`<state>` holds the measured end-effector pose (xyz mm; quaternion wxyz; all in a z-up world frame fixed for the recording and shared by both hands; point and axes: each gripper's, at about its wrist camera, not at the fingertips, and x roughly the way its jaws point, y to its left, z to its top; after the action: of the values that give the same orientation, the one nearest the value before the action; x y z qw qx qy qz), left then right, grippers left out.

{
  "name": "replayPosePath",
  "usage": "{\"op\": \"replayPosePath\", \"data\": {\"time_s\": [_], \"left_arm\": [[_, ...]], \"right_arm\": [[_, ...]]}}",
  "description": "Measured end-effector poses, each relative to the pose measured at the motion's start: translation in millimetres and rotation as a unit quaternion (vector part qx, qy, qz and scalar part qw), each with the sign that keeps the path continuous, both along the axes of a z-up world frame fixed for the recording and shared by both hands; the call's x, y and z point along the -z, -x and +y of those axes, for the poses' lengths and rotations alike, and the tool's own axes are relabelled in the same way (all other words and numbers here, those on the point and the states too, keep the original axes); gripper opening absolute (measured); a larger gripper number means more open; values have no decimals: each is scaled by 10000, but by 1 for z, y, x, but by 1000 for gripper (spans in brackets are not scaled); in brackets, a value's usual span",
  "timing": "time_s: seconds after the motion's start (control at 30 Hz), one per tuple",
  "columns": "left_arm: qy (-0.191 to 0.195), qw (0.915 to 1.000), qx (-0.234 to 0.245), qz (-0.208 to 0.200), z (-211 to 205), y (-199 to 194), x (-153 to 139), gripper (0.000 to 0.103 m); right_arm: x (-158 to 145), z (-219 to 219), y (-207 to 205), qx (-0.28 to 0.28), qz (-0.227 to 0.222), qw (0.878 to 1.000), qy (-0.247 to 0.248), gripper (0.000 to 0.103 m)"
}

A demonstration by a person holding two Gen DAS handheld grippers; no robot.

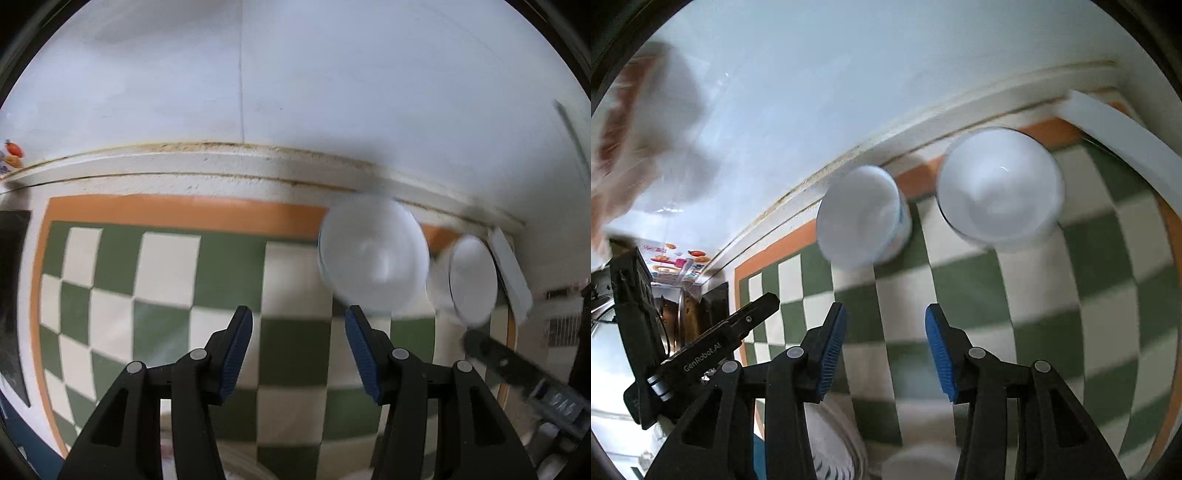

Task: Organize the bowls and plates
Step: 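Release the red-flower bowl and grasp the dark-rimmed white bowl with both grippers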

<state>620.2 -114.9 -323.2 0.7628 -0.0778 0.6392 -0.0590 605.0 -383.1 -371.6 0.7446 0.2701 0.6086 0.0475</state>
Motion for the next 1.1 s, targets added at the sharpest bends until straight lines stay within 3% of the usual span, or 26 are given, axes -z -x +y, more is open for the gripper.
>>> {"op": "replayPosePath", "data": {"time_s": [0.23, 0.3, 0.33, 0.4, 0.5, 0.63, 0.8, 1.1], "left_arm": [[-78, 9992, 87, 394, -21, -57, 44, 50], [-191, 9985, 179, 487, -27, -64, 57, 30], [-233, 9979, 230, 556, -30, -67, 64, 27], [-244, 9971, 307, 651, -35, -69, 75, 17], [-226, 9968, 385, 656, -41, -67, 82, 7], [-220, 9974, 345, 590, -43, -62, 80, 7], [-275, 9981, 389, 388, -44, -46, 58, 7], [-34, 9990, 452, 43, -37, 19, -3, 7]], "right_arm": [[48, 7, -73, -286, 393, 9987, 168, 47], [60, 9, -85, -334, 510, 9979, 223, 47], [65, 9, -89, -349, 543, 9976, 237, 45], [74, 11, -94, -433, 641, 9965, 314, 36], [84, 14, -99, -540, 700, 9952, 426, 14], [84, 18, -101, -700, 537, 9934, 729, 12], [74, 21, -90, -758, 476, 9931, 755, 10], [11, 34, -34, -814, 109, 9934, 802, 10]]}}
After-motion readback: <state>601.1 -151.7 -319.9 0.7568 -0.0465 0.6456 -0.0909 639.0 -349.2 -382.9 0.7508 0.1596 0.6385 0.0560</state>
